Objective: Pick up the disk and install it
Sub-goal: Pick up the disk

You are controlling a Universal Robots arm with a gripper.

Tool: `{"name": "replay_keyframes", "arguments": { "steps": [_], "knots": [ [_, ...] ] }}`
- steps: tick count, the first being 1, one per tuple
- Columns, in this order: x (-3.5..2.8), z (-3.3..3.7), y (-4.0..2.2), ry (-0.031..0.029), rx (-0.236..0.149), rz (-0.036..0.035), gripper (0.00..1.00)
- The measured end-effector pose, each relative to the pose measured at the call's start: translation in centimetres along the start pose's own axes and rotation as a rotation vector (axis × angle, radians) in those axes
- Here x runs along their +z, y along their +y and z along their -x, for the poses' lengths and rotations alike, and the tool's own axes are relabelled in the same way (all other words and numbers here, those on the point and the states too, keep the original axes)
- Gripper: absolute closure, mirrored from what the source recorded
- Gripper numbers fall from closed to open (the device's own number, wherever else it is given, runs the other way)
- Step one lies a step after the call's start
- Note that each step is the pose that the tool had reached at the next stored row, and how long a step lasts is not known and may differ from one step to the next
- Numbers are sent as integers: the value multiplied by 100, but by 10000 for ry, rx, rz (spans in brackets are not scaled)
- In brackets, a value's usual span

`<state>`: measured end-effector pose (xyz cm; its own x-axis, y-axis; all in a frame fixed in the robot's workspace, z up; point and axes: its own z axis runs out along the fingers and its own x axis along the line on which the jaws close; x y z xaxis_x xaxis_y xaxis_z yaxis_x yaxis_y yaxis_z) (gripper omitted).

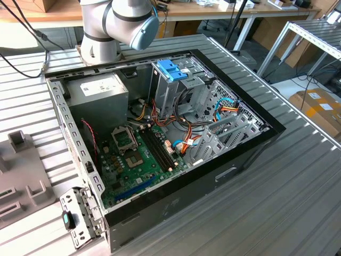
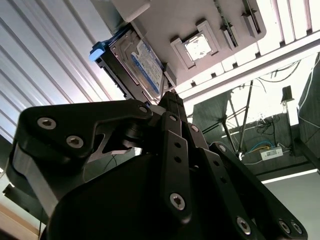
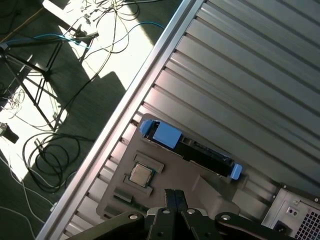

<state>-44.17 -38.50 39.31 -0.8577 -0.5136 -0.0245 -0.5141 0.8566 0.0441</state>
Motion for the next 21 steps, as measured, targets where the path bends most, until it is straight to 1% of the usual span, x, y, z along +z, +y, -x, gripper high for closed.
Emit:
{"name": "replay_keyframes", "arguments": {
  "steps": [20,21],
  "knots": [
    [0,0,0,18,-410,10,89],
    [0,0,0,26,-590,15,89]
  ]
}}
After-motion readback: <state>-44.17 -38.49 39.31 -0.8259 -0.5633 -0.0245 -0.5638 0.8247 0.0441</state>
